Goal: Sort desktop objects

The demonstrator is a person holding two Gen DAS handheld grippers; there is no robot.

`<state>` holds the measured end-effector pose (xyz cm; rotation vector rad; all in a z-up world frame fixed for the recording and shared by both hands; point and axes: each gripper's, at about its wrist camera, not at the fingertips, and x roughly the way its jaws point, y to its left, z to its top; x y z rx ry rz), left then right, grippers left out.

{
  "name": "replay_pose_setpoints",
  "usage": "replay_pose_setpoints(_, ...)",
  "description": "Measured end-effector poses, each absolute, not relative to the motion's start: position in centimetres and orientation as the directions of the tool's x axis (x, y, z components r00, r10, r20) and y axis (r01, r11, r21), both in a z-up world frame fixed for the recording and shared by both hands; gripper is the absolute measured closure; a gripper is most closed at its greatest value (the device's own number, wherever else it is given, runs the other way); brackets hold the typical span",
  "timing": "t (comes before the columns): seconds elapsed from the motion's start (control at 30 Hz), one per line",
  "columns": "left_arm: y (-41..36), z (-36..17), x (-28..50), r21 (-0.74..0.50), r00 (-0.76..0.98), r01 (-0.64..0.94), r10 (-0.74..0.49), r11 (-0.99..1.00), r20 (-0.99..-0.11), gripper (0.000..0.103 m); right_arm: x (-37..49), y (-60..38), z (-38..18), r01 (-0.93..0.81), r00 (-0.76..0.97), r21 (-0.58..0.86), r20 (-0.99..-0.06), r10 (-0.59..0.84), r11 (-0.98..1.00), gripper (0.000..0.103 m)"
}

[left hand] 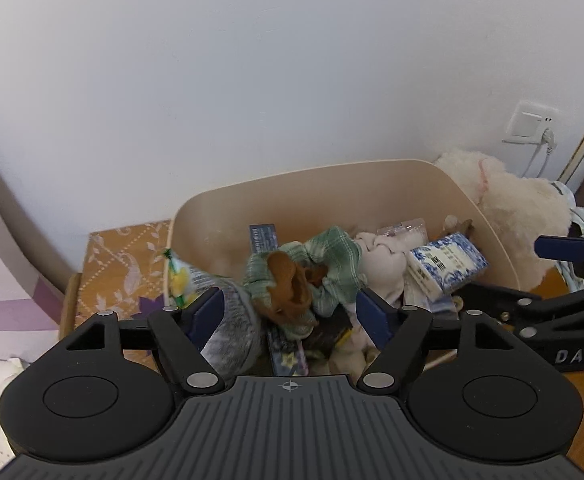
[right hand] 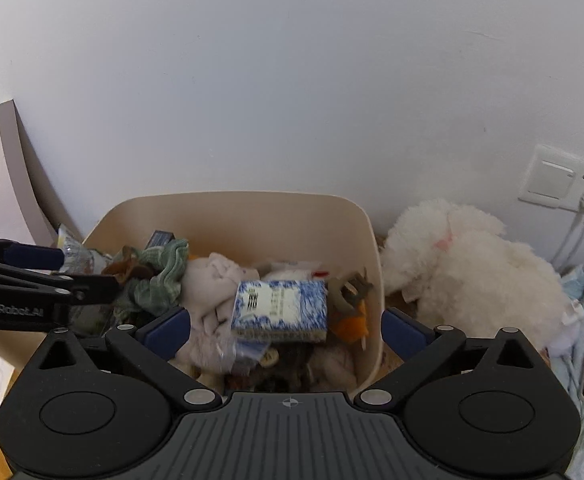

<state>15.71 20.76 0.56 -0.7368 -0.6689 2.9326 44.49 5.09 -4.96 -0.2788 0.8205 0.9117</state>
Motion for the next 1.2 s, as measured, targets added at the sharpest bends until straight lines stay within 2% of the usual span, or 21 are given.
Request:
replay_pose_setpoints(0.23, 19.9, 1.3, 20.2, -0.443, -0.890, 0.078, 0.138, -0.893, -0.434, 0.029, 42.2, 3.1, -2.7, -0.795, 0.353, 0.083, -0.742, 0.570, 0.600, 0.000)
replay_pose_setpoints(0.57, 20.2, 2.3, 28.1, -0.412, -0.899, 0.091, 0.104, -0.907, -0.426, 0.029, 37.7, -0.9, 1.4, -0.806, 0.357, 0.064, -0.740, 0.570, 0.588, 0.000)
replay_pose_setpoints(0.8, 21.4, 2.4, 34.2, -0.427, -0.907, 0.065, 0.126, -0.902, -0.402, 0.029, 33.1, -4.6, 4.4, -0.834, 0.356, 0.040, -0.722, 0.594, 0.550, 0.000)
replay_pose_setpoints(1.2, 23.1, 1.7, 42.0, -0.424, -0.898, 0.034, 0.159, -0.905, -0.410, 0.029, 27.4, -10.2, 8.3, -0.851, 0.338, 0.043, -0.719, 0.607, 0.524, 0.000)
